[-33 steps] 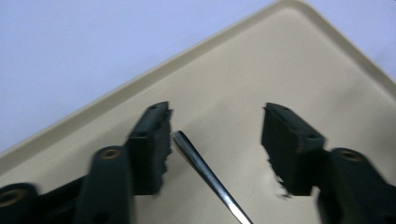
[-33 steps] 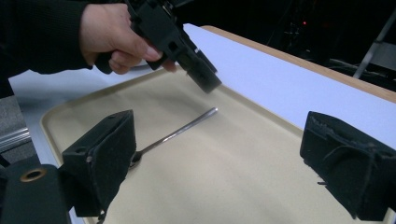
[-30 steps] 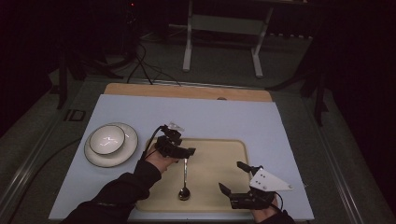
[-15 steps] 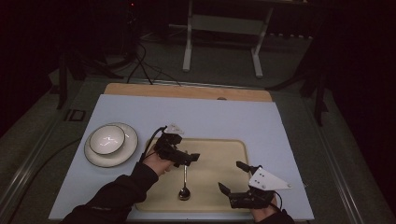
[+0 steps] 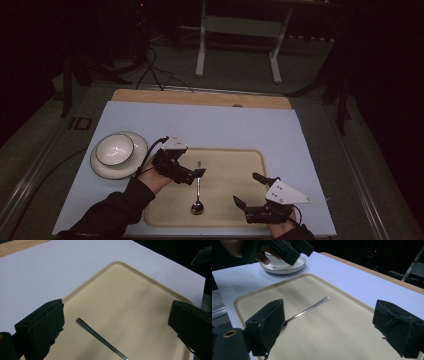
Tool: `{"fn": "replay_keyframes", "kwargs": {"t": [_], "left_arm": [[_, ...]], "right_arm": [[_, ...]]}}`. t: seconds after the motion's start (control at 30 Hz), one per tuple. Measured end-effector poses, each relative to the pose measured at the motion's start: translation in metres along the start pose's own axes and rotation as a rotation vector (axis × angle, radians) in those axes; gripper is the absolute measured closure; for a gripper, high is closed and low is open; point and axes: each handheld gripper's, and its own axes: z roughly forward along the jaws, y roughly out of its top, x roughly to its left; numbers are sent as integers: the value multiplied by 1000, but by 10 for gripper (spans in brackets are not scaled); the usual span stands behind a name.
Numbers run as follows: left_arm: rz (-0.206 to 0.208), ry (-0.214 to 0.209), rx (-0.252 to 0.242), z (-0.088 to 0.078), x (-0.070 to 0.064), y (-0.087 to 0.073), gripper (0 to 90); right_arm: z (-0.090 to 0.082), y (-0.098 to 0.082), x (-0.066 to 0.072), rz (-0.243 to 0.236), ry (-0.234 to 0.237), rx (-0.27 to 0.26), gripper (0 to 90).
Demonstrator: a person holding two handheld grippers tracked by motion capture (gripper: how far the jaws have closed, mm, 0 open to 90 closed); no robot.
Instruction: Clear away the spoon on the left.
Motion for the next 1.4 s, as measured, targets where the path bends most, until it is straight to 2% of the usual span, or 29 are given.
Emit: {"fn": "replay_keyframes", "kwargs": {"t": [0.2, 0.33, 0.63, 0.8, 1.0, 1.2, 1.3, 1.4], "left_arm": [[22, -22, -16, -15, -8, -2, 14], [43, -18, -22, -27, -15, -2, 14], [49, -16, -38, -47, -22, -13, 14], [32, -12, -50, -55, -22, -21, 14], [30, 10, -36, -61, -20, -34, 14], [0, 38, -37, -66, -14, -48, 13], [-10, 36, -40, -67, -12, -56, 14], [-2, 51, -41, -67, -11, -64, 14]], "right_arm": [[0, 0, 0, 0, -1, 0, 108], [0, 0, 0, 0, -2, 0, 108], [1, 0, 0, 0, -1, 1, 108], [1, 0, 0, -2, 0, 2, 108], [1, 0, 1, -3, 3, 5, 108], [1, 0, 1, -5, 3, 4, 108], [1, 0, 1, -6, 3, 5, 108], [1, 0, 1, -7, 3, 6, 108]]}}
